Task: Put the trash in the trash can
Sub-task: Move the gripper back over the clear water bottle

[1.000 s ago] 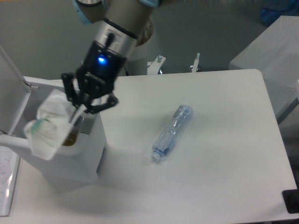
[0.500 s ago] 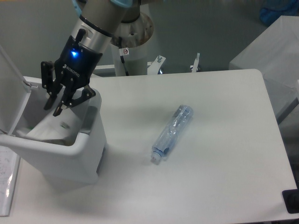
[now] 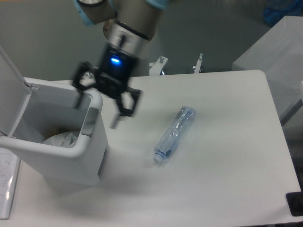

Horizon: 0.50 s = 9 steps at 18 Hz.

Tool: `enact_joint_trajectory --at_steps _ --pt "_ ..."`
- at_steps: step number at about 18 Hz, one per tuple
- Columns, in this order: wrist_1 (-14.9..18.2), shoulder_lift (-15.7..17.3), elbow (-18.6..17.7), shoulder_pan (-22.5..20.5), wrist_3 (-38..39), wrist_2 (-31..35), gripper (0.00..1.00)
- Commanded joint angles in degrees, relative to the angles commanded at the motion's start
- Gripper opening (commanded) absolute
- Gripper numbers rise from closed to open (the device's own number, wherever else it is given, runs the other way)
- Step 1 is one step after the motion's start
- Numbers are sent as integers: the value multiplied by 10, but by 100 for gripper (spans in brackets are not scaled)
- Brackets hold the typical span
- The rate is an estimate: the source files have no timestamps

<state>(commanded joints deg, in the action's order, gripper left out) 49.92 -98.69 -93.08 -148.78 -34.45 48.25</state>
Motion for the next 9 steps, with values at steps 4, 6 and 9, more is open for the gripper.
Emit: enact_joint_trajectory --at_steps 4,6,9 --pt "1 -43 -8 -36 -5 7 100" --pt "2 -71 -9 -35 -16 28 100" --pt "5 -102 -14 -27 -68 92 100"
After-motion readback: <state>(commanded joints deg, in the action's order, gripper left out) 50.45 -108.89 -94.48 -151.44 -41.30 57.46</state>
